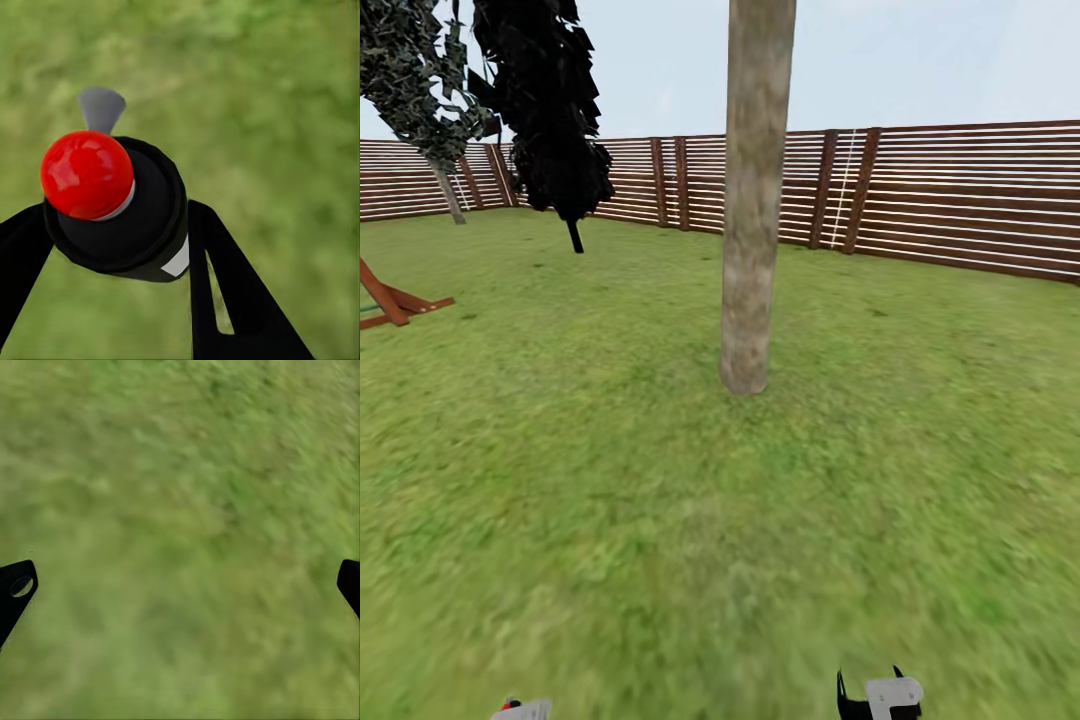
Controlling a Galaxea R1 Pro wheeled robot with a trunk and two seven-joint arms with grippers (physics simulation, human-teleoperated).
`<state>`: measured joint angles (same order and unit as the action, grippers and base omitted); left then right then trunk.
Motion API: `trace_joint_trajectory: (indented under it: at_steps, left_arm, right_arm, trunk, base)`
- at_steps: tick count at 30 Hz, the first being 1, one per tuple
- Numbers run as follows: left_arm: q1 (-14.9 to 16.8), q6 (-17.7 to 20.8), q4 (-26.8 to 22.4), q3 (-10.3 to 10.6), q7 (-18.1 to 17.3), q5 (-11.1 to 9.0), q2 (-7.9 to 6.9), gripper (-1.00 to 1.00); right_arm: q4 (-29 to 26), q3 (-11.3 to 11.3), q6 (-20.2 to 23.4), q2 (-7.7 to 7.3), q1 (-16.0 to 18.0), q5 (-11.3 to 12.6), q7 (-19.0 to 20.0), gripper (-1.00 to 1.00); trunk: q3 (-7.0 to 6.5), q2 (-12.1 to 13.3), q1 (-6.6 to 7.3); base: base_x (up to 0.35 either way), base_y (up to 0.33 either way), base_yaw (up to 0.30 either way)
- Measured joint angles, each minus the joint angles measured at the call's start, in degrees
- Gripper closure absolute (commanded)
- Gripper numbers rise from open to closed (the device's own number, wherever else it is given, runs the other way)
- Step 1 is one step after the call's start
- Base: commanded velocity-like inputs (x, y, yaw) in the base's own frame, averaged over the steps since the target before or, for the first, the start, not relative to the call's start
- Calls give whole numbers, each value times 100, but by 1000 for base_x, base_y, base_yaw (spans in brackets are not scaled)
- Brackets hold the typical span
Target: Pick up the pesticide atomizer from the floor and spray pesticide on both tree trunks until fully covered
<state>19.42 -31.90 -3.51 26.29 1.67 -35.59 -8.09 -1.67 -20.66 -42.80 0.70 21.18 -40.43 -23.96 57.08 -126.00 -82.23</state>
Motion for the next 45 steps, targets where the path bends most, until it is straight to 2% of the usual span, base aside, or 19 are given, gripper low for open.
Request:
trace_joint_trajectory:
  at_steps: [33, 39, 45]
  left_arm:
    - [0, -6, 0, 0, 0, 0, 0, 100]
    - [0, -1, -2, 1, -7, 6, 0, 100]
    - [0, 0, 7, -27, 0, -18, -28, 100]
  right_arm:
    - [0, -1, -1, 17, 3, 9, -11, -100]
    - [-7, -7, -7, 26, 1, 38, -12, -100]
    - [-8, -9, -9, 26, 3, 35, -19, -100]
  trunk:
    - [0, 0, 0]
    - [0, 0, 0]
    - [0, 0, 0]
  base:
    - [340, 0, -1]
    - [335, -38, -214]
    - [298, -139, -21]
